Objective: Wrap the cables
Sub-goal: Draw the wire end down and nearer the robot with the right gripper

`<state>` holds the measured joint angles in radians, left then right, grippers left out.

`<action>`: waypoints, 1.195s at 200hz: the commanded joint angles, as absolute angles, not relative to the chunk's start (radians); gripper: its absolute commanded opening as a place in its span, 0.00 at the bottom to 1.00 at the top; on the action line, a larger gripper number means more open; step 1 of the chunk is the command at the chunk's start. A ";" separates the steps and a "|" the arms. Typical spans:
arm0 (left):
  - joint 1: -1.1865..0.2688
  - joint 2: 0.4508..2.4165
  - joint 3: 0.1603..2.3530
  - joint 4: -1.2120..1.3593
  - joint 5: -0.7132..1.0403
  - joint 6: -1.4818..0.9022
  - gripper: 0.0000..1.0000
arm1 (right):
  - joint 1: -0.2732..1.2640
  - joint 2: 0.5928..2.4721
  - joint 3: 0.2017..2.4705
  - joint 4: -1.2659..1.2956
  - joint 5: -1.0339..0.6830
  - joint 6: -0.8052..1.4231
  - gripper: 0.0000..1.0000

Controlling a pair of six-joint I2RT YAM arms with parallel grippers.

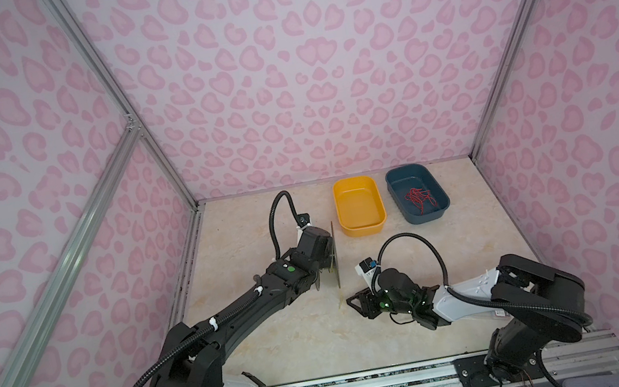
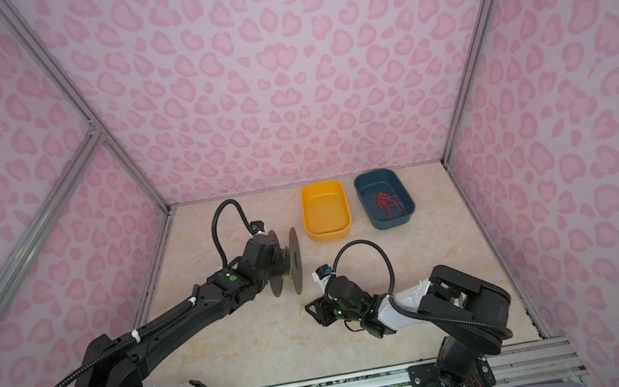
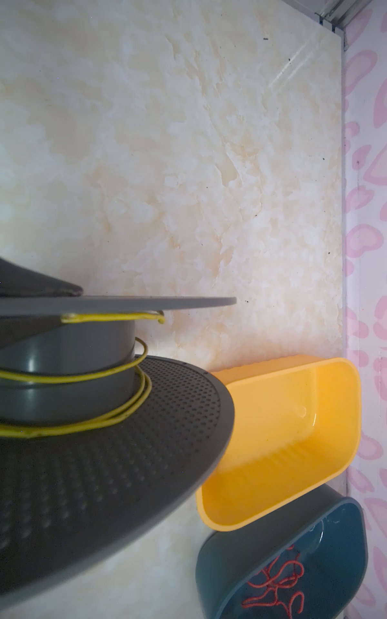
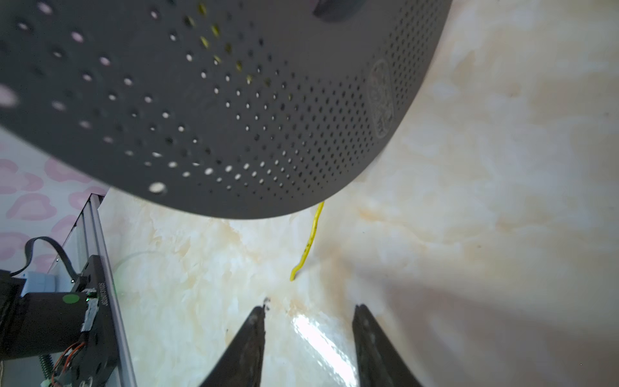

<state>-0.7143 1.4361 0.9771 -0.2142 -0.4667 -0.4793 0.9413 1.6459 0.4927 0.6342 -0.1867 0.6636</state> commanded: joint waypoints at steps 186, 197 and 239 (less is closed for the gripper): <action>-0.709 1.404 0.926 -0.170 -0.492 -0.522 0.04 | 0.944 1.902 0.548 0.983 -0.131 0.849 0.00; -0.704 1.406 0.936 -0.171 -0.502 -0.517 0.04 | 0.952 1.878 0.538 0.965 -0.139 0.842 0.00; -0.684 1.463 1.019 -0.173 -0.609 -0.496 0.04 | 1.069 1.706 0.534 0.703 -0.066 0.740 0.00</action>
